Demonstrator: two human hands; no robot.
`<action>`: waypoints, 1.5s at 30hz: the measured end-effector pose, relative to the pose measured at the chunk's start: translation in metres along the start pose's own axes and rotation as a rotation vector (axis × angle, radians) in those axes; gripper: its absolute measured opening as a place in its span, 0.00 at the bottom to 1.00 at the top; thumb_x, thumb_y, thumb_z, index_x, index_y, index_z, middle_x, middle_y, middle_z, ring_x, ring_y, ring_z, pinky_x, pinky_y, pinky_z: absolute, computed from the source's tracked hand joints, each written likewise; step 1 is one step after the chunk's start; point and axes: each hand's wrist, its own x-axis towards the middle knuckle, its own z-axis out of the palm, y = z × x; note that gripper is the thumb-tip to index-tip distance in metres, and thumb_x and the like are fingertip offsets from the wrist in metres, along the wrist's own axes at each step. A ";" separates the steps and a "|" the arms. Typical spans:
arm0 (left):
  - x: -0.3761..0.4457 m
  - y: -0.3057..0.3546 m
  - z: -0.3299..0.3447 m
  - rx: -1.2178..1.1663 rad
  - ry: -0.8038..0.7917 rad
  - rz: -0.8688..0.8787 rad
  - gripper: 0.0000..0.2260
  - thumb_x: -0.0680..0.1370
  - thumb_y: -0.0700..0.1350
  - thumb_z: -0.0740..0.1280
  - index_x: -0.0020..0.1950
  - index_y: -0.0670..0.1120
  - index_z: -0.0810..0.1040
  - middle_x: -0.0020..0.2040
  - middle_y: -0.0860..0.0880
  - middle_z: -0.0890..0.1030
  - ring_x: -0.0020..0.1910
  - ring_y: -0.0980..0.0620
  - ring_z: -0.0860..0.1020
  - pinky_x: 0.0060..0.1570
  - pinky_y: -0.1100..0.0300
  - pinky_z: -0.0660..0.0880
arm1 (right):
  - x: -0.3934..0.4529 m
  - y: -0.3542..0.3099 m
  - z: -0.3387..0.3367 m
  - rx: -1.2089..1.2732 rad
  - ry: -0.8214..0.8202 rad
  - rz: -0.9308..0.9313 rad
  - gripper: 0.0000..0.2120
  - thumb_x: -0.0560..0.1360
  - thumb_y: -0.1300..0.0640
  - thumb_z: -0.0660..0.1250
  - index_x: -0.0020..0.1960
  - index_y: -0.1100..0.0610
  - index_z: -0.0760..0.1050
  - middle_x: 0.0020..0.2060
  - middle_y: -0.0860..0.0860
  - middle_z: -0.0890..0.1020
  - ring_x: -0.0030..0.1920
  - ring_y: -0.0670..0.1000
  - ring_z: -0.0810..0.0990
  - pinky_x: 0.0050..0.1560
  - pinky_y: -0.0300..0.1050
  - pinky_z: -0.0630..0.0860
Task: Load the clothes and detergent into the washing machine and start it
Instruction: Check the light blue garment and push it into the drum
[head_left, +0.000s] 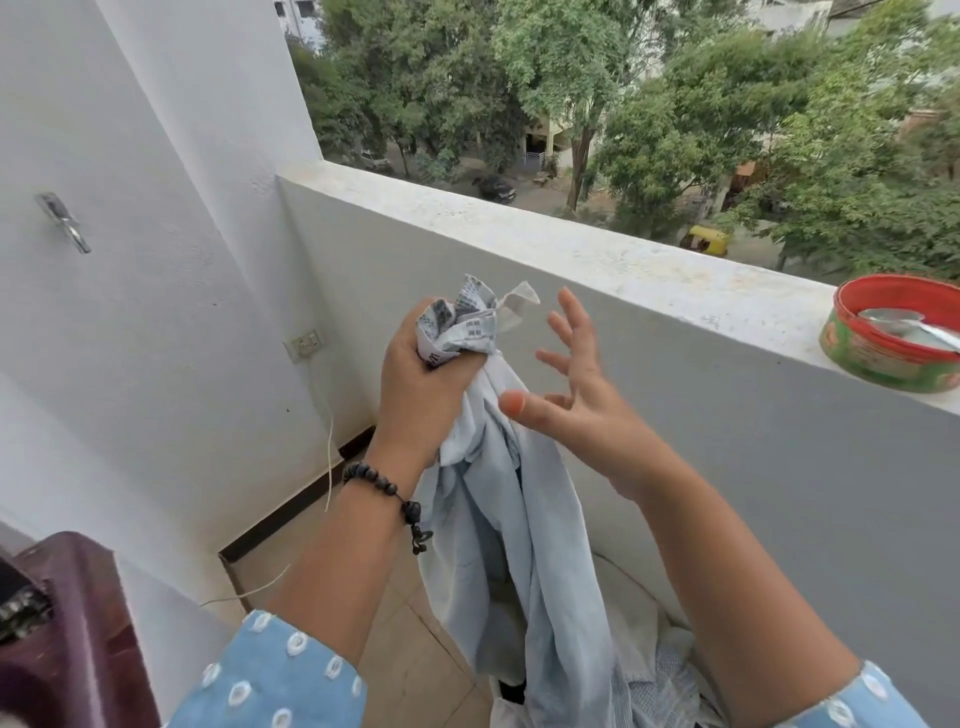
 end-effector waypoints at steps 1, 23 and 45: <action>0.002 0.005 0.002 -0.007 0.067 -0.003 0.10 0.73 0.34 0.73 0.53 0.40 0.80 0.46 0.46 0.84 0.47 0.56 0.80 0.52 0.57 0.78 | -0.001 0.009 -0.001 -0.047 -0.005 -0.007 0.57 0.59 0.32 0.74 0.75 0.31 0.38 0.78 0.37 0.49 0.77 0.44 0.56 0.75 0.54 0.60; -0.050 0.026 -0.028 -0.332 0.333 -0.241 0.28 0.72 0.43 0.74 0.70 0.45 0.68 0.62 0.45 0.77 0.61 0.46 0.78 0.49 0.50 0.80 | 0.007 0.056 -0.027 -0.095 -0.129 0.131 0.04 0.59 0.58 0.68 0.30 0.56 0.73 0.28 0.45 0.73 0.31 0.42 0.70 0.34 0.40 0.68; -0.074 0.006 0.060 0.679 -0.088 -0.089 0.44 0.64 0.47 0.74 0.74 0.68 0.57 0.62 0.60 0.80 0.52 0.56 0.82 0.54 0.53 0.79 | 0.015 0.013 -0.059 -0.190 -0.519 -0.086 0.26 0.67 0.66 0.70 0.62 0.51 0.70 0.47 0.48 0.81 0.42 0.42 0.79 0.45 0.34 0.73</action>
